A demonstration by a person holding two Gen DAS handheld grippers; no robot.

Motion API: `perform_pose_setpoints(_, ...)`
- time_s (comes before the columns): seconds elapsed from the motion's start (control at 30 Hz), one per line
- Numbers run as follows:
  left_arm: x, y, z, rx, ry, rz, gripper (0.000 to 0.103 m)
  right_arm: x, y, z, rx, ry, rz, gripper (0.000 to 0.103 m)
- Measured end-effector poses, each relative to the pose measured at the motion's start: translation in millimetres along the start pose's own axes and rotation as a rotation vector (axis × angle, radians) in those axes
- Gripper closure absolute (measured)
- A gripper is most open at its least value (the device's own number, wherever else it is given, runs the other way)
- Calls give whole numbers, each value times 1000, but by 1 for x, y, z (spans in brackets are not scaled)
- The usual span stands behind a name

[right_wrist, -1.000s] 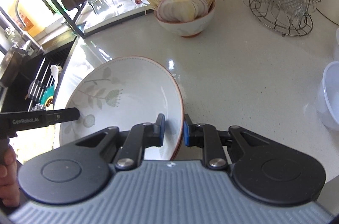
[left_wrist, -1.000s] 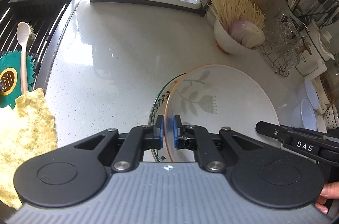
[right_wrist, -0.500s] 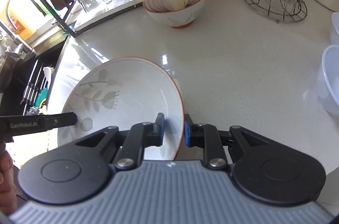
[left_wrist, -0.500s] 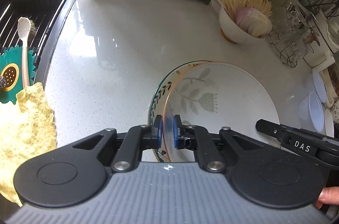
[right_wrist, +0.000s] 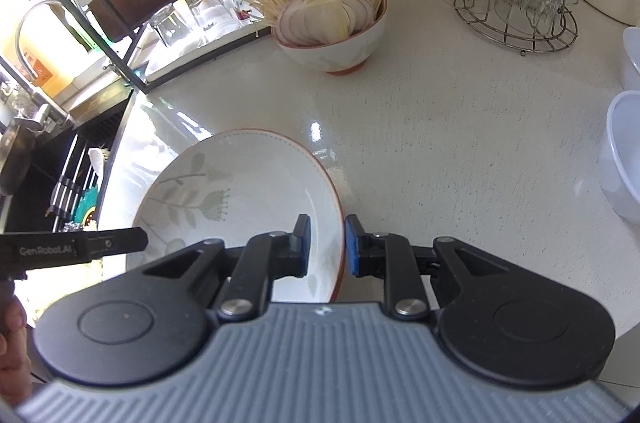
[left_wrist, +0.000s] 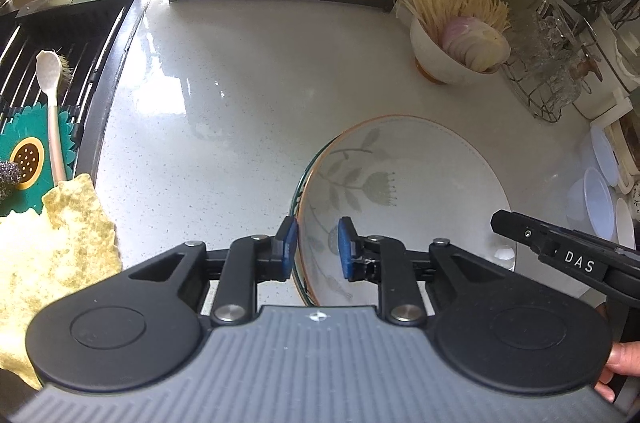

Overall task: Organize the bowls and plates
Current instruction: 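Lower the leaf-pattern plate onto the floral plate and open both grippers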

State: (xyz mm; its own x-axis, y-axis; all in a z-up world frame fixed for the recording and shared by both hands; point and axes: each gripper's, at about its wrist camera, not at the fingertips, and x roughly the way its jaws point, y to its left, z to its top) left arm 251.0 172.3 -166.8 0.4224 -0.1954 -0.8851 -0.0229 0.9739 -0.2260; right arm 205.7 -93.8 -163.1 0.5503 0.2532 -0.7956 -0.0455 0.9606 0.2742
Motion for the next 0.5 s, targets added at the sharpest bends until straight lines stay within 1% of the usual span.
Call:
perform_pose_setpoints(0.03, -2, -2, 0, 5, 1, 4, 75, -2, -2, 0, 6, -3, 6, 81)
perform_pose_setpoints(0.1, -6, -7, 0, 17, -1, 6, 70, -6, -7, 0, 33, -11, 20, 81)
perform_pose_setpoints(0.27, -18, -26, 1, 52, -33, -5, 68, -26, -16, 4, 53, -65, 30, 81)
perform_pose_setpoints(0.5, -48, -65, -4, 105, -127, -43, 66, -72, -32, 8, 51, -178, 35, 81)
